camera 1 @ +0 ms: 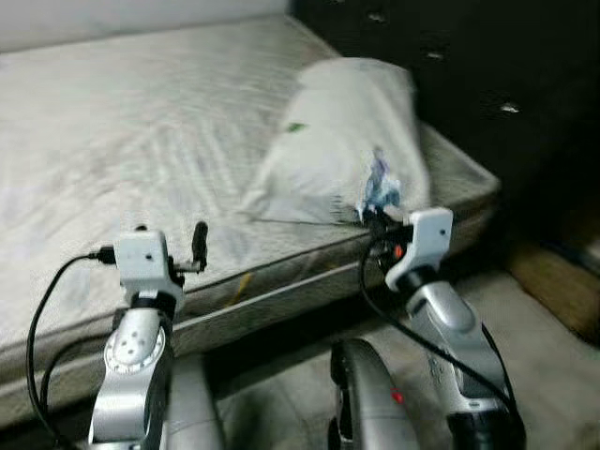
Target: Clean up the room
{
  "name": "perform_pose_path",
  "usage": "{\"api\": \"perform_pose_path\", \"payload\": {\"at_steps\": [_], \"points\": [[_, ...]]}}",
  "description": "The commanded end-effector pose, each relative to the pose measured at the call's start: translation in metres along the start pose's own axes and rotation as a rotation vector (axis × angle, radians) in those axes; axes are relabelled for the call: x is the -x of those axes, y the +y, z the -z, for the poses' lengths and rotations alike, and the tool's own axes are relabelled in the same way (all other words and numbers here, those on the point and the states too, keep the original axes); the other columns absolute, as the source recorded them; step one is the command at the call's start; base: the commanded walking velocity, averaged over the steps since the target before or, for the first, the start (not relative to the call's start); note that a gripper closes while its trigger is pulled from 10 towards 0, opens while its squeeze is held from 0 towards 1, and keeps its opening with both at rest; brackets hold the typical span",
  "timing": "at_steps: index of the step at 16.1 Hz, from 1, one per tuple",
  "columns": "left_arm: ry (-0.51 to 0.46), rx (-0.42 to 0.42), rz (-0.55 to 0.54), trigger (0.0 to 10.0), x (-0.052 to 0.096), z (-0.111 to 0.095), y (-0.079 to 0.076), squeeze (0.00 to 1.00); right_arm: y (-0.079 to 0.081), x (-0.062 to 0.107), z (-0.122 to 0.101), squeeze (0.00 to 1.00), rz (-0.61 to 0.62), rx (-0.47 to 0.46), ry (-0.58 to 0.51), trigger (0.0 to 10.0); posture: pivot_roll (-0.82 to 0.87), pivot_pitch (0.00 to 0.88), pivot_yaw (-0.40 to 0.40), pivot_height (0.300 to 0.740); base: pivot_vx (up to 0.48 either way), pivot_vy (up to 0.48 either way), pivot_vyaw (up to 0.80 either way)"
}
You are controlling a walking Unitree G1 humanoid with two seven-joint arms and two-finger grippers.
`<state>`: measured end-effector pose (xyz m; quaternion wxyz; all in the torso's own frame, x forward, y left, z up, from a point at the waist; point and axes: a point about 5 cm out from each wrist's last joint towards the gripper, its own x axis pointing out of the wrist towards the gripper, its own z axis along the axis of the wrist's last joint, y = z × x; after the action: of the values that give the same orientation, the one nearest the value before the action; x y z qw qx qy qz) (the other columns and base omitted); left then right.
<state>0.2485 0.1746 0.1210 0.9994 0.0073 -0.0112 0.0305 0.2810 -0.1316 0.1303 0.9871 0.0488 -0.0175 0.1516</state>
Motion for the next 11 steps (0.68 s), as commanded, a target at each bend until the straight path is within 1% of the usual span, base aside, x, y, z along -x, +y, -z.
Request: {"api": "perform_pose_path", "payload": {"at_steps": [1, 2, 3, 5, 6, 11], "points": [[0.015, -0.002, 0.000, 10.0, 0.000, 0.004, 0.001, 0.00, -0.001, -0.001, -0.003, 0.00, -0.003, 0.000, -0.001, 10.0, -0.02, 0.000, -0.004, 0.554, 0.000, 0.000, -0.44], [0.012, -0.003, -0.003, 10.0, -0.002, 0.004, 0.001, 0.00, 0.000, -0.004, -0.004, 0.00, -0.012, 0.000, -0.007, 10.0, -0.02, 0.000, -0.009, 0.568, 0.000, 0.000, 0.00], [0.011, -0.009, -0.020, 10.0, -0.003, 0.004, 0.002, 0.00, 0.004, -0.005, -0.006, 0.00, -0.041, 0.019, -0.010, 10.0, -0.02, 0.000, -0.010, 0.572, 0.000, 0.000, 0.00], [0.035, -0.033, -0.071, 10.0, -0.005, 0.006, 0.005, 0.00, 0.012, -0.003, -0.004, 0.00, -0.078, 0.034, -0.005, 10.0, -0.02, 0.000, -0.011, 0.572, 0.000, 0.000, 0.00], [0.034, -0.030, -0.066, 10.0, -0.006, 0.007, 0.005, 0.00, 0.014, -0.001, -0.004, 0.00, -0.097, 0.037, -0.017, 10.0, -0.02, 0.000, -0.010, 0.572, 0.000, 0.000, 0.00], [0.016, -0.017, -0.040, 10.0, -0.008, 0.005, 0.001, 0.00, 0.008, -0.006, -0.008, 0.00, -0.079, 0.032, -0.031, 10.0, -0.02, 0.000, -0.007, 0.622, 0.000, 0.000, 0.00]]}}
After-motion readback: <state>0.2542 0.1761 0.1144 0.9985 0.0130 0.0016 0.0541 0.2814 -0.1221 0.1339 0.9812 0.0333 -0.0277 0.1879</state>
